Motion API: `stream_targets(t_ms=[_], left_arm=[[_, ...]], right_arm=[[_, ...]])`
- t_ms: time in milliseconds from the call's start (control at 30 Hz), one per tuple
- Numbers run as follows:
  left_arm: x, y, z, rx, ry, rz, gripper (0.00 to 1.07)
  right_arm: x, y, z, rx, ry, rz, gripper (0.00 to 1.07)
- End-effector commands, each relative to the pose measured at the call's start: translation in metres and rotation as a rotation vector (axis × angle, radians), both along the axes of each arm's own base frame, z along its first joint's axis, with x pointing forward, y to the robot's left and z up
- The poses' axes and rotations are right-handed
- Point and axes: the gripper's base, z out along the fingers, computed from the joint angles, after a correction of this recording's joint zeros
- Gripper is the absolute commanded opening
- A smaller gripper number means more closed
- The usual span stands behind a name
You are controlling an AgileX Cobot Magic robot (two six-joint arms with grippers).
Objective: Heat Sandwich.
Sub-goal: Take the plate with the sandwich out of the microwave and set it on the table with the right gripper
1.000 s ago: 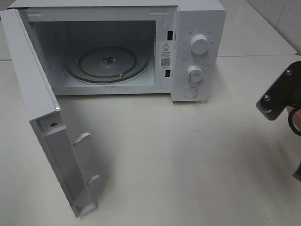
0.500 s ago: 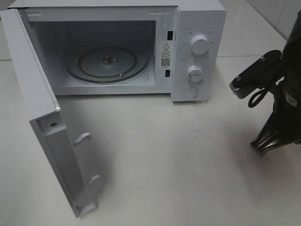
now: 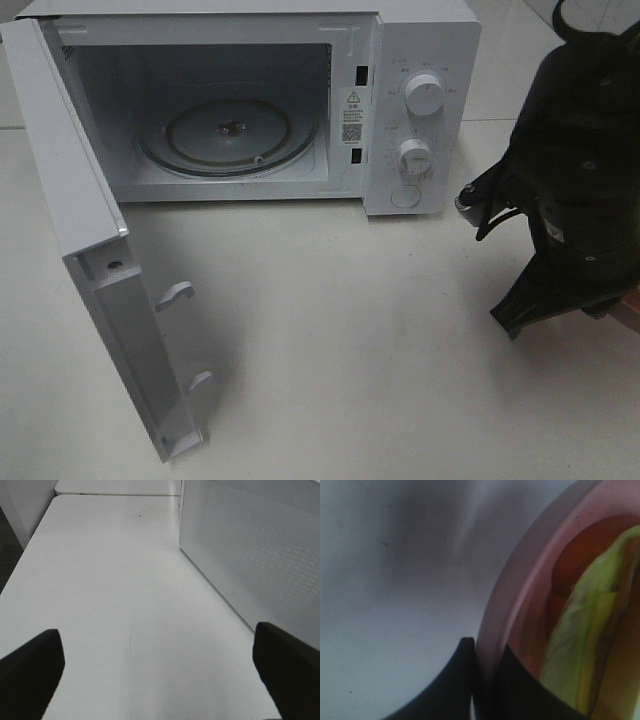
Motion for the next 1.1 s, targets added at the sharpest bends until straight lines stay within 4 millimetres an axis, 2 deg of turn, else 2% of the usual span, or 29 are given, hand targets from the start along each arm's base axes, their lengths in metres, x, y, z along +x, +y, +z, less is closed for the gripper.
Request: stream_targets(t_ms=[33,567,1100], left_arm=[[-0.003,0.000,-0.001,-0.002,-0.023,-0.002,0.97],[-0.003,0.000,-0.001,-0.002,-0.023,-0.002,0.97],[-0.003,0.000,-0.001,-0.002,-0.023,-0.002,0.97]], right_arm=[[0.005,-0.002,-0.002,-0.042,-0.028,0.001,0.03],[0.017,0.004,-0.029,-0.063,-0.055,-0.022,0.04],[0.025,0.004,-0.070,-0.087,-0.025,-0.071,0.05]])
